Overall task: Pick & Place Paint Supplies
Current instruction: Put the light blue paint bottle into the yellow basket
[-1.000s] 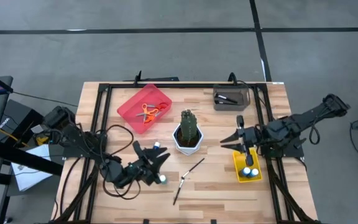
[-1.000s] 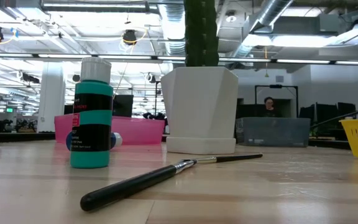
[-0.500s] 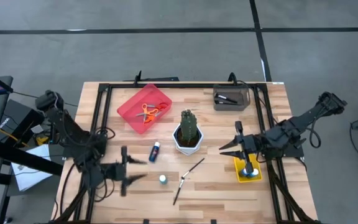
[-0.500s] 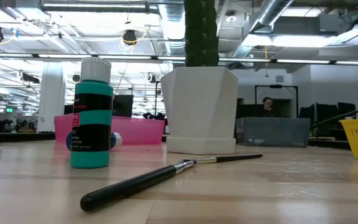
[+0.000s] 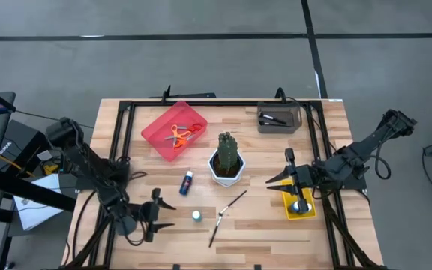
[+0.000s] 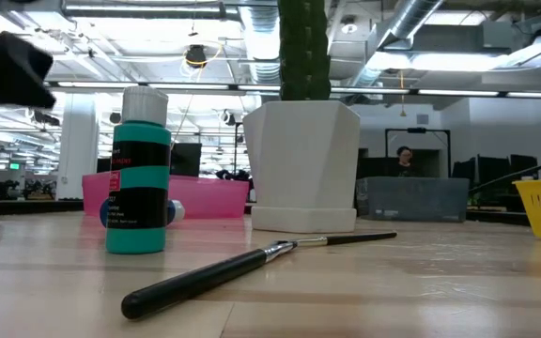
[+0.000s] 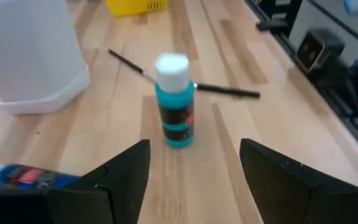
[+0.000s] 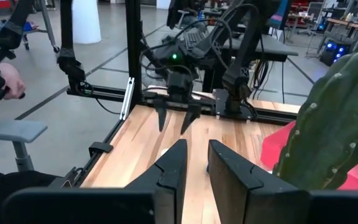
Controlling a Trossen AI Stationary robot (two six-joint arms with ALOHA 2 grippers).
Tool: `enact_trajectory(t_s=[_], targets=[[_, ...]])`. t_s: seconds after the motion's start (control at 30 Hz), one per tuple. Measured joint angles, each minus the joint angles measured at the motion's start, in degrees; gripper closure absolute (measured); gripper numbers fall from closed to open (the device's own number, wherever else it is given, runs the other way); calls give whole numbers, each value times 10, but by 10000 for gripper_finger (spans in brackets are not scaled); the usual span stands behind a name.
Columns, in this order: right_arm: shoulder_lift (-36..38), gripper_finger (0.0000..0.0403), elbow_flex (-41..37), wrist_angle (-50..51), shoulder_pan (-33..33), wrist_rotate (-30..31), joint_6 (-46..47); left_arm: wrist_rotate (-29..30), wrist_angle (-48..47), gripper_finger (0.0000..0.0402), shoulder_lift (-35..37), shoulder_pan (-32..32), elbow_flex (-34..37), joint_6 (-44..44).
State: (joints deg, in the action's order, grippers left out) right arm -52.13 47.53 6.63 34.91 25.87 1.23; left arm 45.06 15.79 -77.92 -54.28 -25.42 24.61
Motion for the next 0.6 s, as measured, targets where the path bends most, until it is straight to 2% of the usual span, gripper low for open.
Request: enact_trajectory(t_s=[0.27, 0.47, 0.6], targets=[[-4, 342, 0, -5, 0, 0, -2, 15, 130, 159, -141, 34, 2, -4], [-4, 342, 0, -5, 0, 0, -2, -59, 226, 160, -214, 79, 1, -3], [-4, 342, 0, -5, 0, 0, -4, -67, 256, 160, -239, 100, 1, -10]])
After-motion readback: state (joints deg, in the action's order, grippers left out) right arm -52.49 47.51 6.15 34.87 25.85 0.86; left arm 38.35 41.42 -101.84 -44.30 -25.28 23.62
